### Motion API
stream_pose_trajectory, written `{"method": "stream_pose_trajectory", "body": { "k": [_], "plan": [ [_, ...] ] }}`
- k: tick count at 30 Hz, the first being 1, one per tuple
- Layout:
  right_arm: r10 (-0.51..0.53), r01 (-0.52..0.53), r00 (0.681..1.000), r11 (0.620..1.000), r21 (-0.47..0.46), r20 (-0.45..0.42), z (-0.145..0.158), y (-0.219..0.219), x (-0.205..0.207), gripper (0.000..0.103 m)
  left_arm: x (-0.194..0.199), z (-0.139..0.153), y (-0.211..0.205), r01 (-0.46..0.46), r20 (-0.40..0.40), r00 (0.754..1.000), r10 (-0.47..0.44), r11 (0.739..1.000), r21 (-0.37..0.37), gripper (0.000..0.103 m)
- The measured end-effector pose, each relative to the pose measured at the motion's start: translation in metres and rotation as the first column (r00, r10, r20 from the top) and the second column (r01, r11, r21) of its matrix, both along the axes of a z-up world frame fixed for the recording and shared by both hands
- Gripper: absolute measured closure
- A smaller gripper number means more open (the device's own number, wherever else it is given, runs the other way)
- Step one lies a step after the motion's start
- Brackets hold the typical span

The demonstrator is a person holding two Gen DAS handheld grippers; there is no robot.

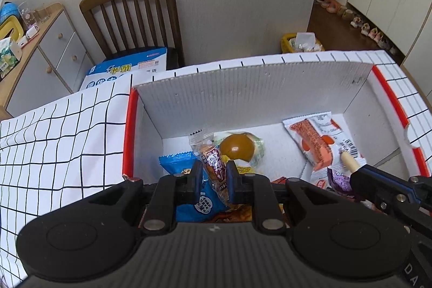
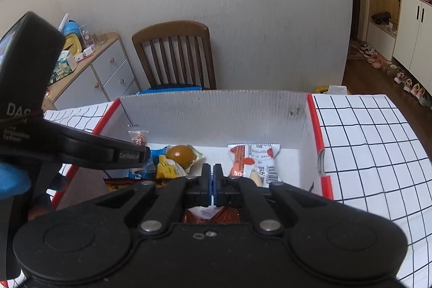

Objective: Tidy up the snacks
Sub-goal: 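Carry both held snacks over the red box and lower them inside, then open both tools to release the snacks into the box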

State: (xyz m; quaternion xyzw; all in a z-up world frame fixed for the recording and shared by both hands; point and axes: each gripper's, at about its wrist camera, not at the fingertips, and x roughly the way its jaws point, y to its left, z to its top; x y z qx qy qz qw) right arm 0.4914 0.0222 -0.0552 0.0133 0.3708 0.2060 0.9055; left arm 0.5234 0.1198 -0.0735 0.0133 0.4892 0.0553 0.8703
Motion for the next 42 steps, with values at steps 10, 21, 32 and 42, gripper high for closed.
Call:
{"method": "stream_pose_trajectory", "body": {
  "k": [10,21,32,42],
  "plan": [
    [0.01,-0.01,1.0,1.0,-0.018,-0.022,-0.007,0.008,0.005,0.096,0.005,-0.019,0.004,-0.005,-0.053,0.999,0.007,1.0,0.024,0.085],
    [0.0,-0.002,0.999,0.999,-0.038,-0.053,-0.011,0.01,0.004,0.085,0.0,-0.018,0.009,-0.021,-0.059,0.998,0.021,1.0,0.002,0.084],
    [-0.023,0.021,0.998,0.999,-0.036,-0.056,-0.004,0.003,-0.009,0.077,-0.022,0.002,0.006,-0.018,-0.007,1.0,0.018,1.0,-0.022,0.053],
    [-0.045,0.044,0.999,0.999,-0.012,-0.028,0.014,-0.01,-0.026,0.066,-0.053,0.035,0.004,-0.001,0.077,0.997,0.003,1.0,-0.019,0.033]
  ]
}}
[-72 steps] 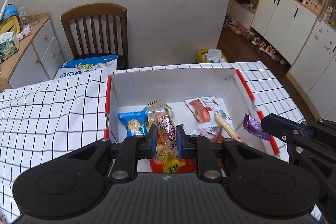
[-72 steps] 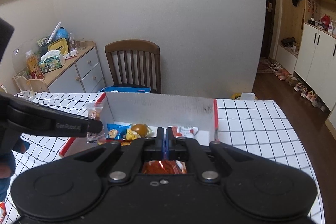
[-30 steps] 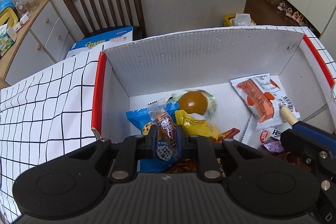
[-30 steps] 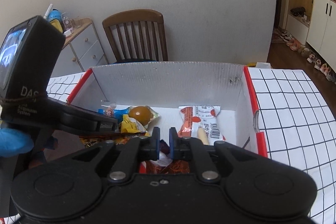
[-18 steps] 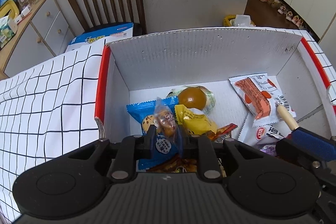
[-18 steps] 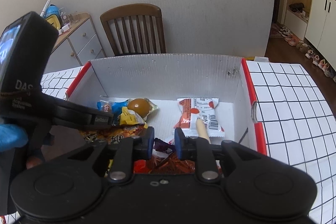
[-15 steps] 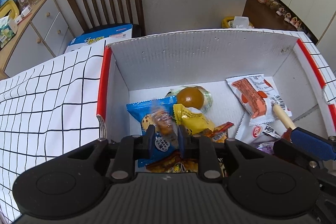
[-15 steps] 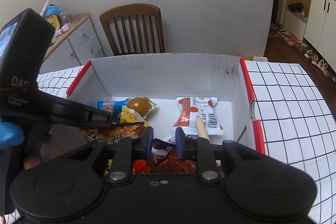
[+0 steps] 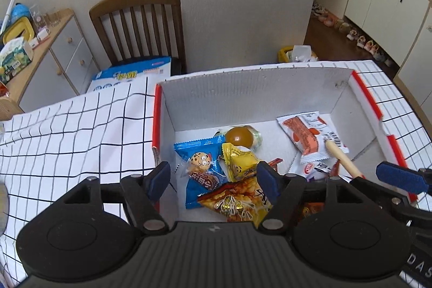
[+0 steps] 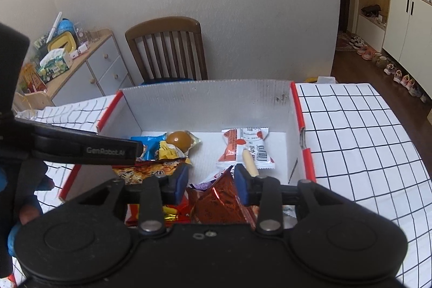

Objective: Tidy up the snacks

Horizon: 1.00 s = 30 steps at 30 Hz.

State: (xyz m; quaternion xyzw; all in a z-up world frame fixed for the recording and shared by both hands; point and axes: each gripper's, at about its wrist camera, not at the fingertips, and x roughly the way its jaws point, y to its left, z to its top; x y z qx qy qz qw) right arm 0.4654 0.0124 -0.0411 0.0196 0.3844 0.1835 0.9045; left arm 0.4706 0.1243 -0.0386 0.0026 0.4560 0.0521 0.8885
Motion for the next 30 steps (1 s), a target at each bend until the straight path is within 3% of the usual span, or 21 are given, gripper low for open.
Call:
{"method": "stream_pose_trajectory", "body": {
  "k": [14,18,30],
  "plan": [
    [0.002,-0.004,0.996,1.0,0.022,0.087,0.037,-0.013,-0.042,0.039,-0.06,0.043,-0.003,0.039,0.101,0.994,-0.035,0.998,-0.039,0.033],
    [0.012,-0.015,0.994,1.0,0.026,0.11,0.047,-0.017,-0.056,0.036,-0.081,0.053,-0.005,0.052,0.132,0.99,-0.047,0.998,-0.04,0.033],
    [0.014,-0.028,0.982,0.997,0.072,0.19,0.071,-0.035,-0.103,0.005,-0.147,0.075,-0.015,0.095,0.25,0.965,-0.081,0.994,-0.046,0.033]
  ]
}}
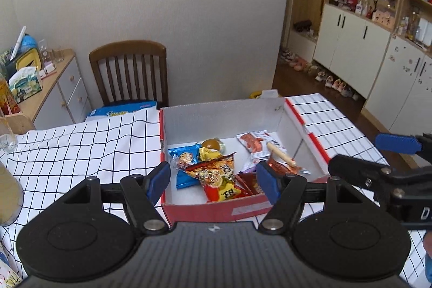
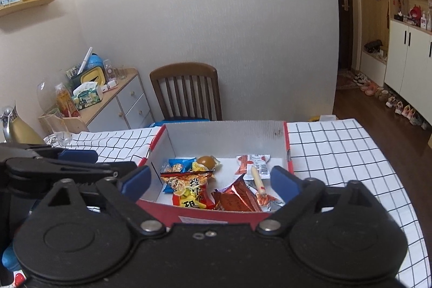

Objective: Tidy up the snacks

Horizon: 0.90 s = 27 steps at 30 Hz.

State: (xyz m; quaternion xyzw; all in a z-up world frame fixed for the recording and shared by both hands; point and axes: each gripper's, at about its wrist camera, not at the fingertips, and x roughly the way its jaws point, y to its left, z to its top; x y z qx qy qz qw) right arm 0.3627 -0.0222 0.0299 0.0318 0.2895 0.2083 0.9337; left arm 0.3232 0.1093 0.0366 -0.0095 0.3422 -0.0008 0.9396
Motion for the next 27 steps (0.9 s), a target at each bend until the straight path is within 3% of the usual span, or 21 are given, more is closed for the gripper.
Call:
{"method": "stream_pose_trajectory", "body": {
  "k": [6,9,15,17,19,27],
  "plan": [
    [0.026,-0.027,0.998,1.0,0.006,0.057,0.014,-0.003,-0.025,0.0,-0.028,0.007,-0.003,0.021,0.029,0.999,-0.02,0.999,-0.034,0.033],
    [0.036,-0.038,0.996,0.999,0.025,0.083,0.021,-0.006,-0.037,0.0,-0.04,0.009,0.001,0.024,0.042,0.999,-0.021,0.998,-0.066,0.021],
    [0.038,-0.042,0.989,0.999,0.021,0.139,0.028,-0.007,-0.06,0.0,-0.063,0.011,0.007,0.009,0.057,0.998,-0.004,0.996,-0.087,0.018],
    [0.039,-0.042,0.988,0.999,0.016,0.152,0.028,-0.008,-0.065,0.0,-0.069,0.011,0.01,0.001,0.056,0.998,0.004,0.996,-0.095,0.007],
    [0.036,-0.039,0.986,0.999,0.01,0.162,0.028,-0.008,-0.069,0.0,-0.075,0.011,0.014,-0.004,0.063,0.998,0.012,0.994,-0.11,0.002],
    [0.033,-0.028,0.982,0.999,-0.029,0.189,0.021,-0.008,-0.088,0.0,-0.089,0.006,0.019,-0.03,0.051,0.998,0.036,0.991,-0.129,0.002]
  ]
}}
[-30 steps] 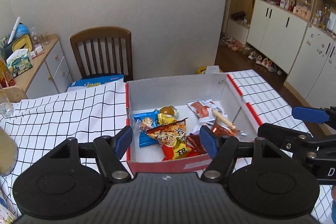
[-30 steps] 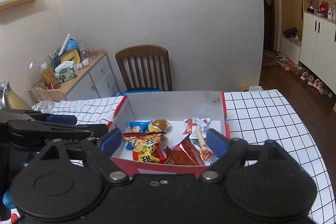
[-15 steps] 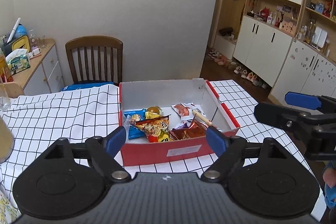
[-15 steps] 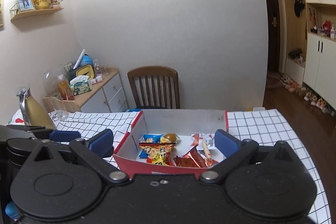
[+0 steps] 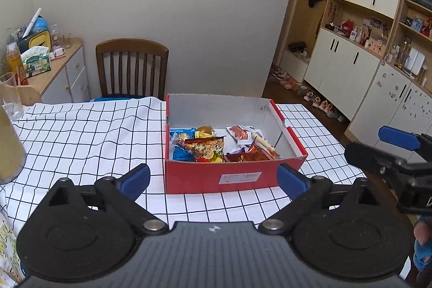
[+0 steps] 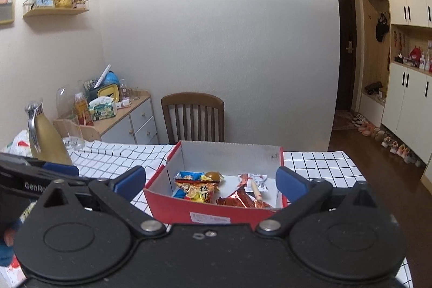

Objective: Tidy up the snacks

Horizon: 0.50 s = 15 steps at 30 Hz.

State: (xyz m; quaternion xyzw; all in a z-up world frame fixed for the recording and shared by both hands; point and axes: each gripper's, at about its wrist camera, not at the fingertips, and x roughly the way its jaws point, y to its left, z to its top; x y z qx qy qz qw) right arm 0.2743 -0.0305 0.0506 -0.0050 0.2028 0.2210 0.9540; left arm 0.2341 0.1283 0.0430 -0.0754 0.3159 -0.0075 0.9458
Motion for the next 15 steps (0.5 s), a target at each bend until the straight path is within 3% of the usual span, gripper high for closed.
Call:
{"method": "stream_pose_trajectory", "body": {
  "k": [15],
  "plan": [
    [-0.022,0.023,0.999,0.999,0.027,-0.035,-0.0092,-0.0088,-0.0026,0.0,-0.0094,0.0008,-0.0097,0.02,0.007,1.0,-0.02,1.0,-0.013,0.002]
  ]
}}
